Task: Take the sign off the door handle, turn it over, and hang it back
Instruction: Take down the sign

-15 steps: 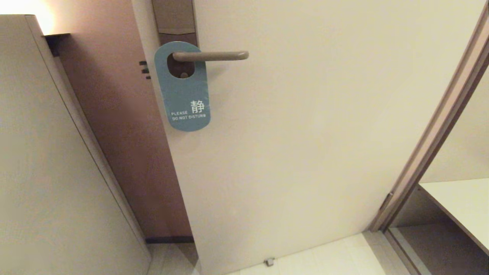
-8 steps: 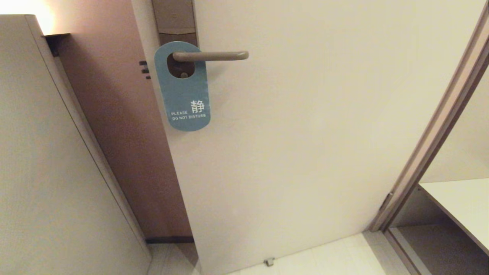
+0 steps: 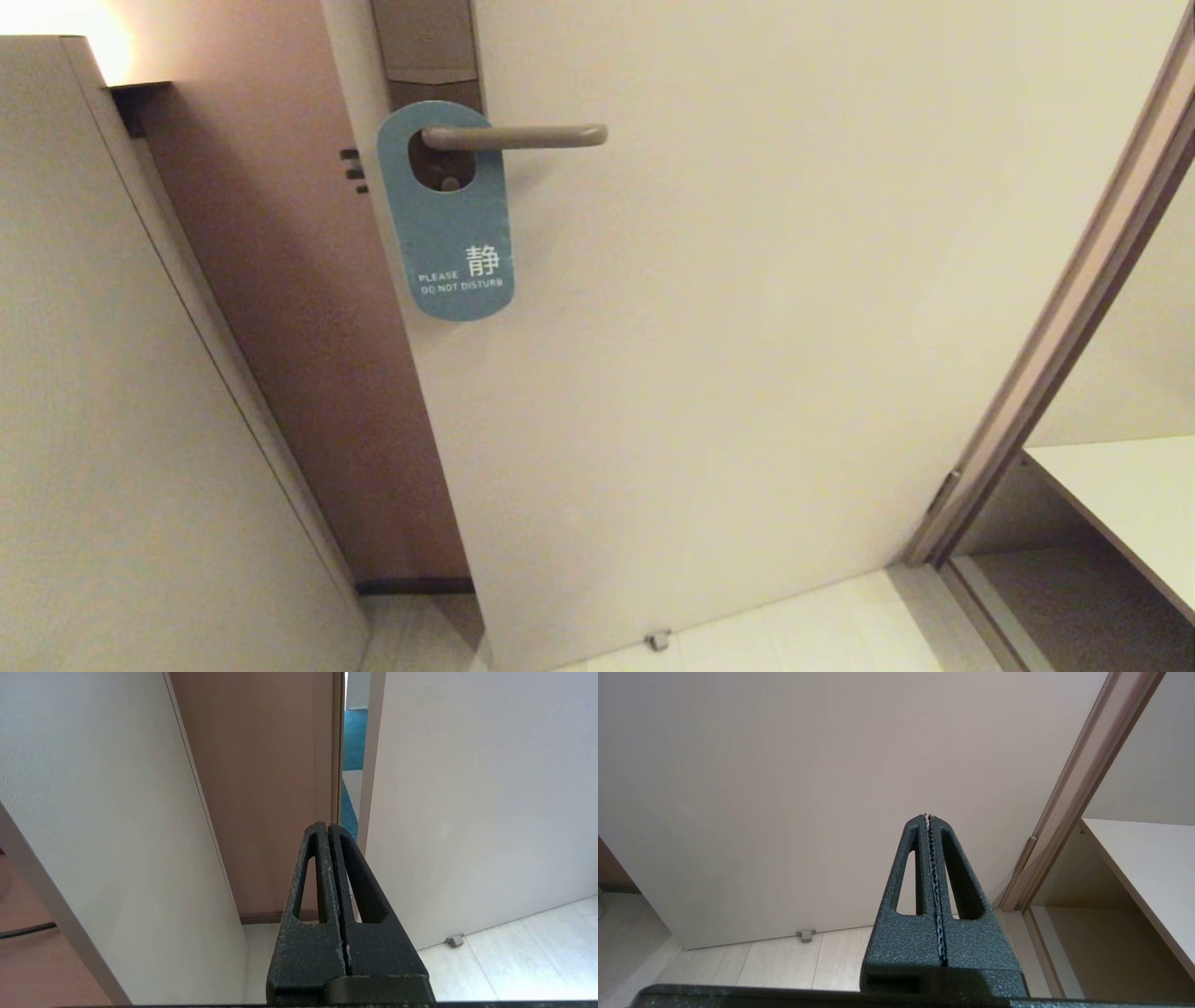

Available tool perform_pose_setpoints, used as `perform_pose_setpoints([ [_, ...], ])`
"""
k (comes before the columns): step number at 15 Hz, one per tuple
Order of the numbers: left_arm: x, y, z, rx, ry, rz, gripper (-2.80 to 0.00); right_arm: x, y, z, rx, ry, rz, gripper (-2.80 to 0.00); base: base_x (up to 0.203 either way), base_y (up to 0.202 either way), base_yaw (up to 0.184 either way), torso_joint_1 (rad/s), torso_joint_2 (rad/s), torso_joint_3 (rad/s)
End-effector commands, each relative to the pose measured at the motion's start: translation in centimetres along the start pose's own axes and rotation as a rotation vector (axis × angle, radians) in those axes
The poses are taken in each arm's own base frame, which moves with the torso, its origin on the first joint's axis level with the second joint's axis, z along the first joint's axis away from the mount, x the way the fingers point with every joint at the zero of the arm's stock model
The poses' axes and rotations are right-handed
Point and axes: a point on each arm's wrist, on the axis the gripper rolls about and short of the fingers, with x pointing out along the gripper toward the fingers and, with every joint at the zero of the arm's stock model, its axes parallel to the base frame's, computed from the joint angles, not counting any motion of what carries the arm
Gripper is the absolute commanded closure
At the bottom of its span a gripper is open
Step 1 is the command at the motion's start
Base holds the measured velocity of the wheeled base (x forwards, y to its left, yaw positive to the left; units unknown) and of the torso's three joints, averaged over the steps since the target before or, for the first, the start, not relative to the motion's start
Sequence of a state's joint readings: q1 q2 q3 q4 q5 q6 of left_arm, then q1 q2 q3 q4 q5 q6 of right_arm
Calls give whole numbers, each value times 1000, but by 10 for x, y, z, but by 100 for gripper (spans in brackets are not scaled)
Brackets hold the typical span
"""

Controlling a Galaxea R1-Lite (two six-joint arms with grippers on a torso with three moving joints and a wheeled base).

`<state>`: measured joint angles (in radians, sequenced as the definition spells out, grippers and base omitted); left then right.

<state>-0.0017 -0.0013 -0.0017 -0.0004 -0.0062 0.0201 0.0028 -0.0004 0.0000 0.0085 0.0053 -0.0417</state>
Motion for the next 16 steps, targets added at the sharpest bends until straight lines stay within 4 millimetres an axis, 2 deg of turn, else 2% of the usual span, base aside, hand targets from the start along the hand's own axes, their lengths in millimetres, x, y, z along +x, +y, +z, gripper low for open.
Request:
perform_pose_setpoints([
  [1,0,0,1,11,-5,-2,0,0,0,0,-1,1,1,0,0,0,0,0,0,0],
  [9,-12,0,36,41,-82,-19,0,0,0,0,-1,0,1,0,0,0,0,0,0,0],
  [13,-6,1,63,39,-49,-32,0,0,0,0,-1,0,1,0,0,0,0,0,0,0],
  [16,5,1,93,27,-20,-89,0,0,0,0,-1,0,1,0,0,0,0,0,0,0],
])
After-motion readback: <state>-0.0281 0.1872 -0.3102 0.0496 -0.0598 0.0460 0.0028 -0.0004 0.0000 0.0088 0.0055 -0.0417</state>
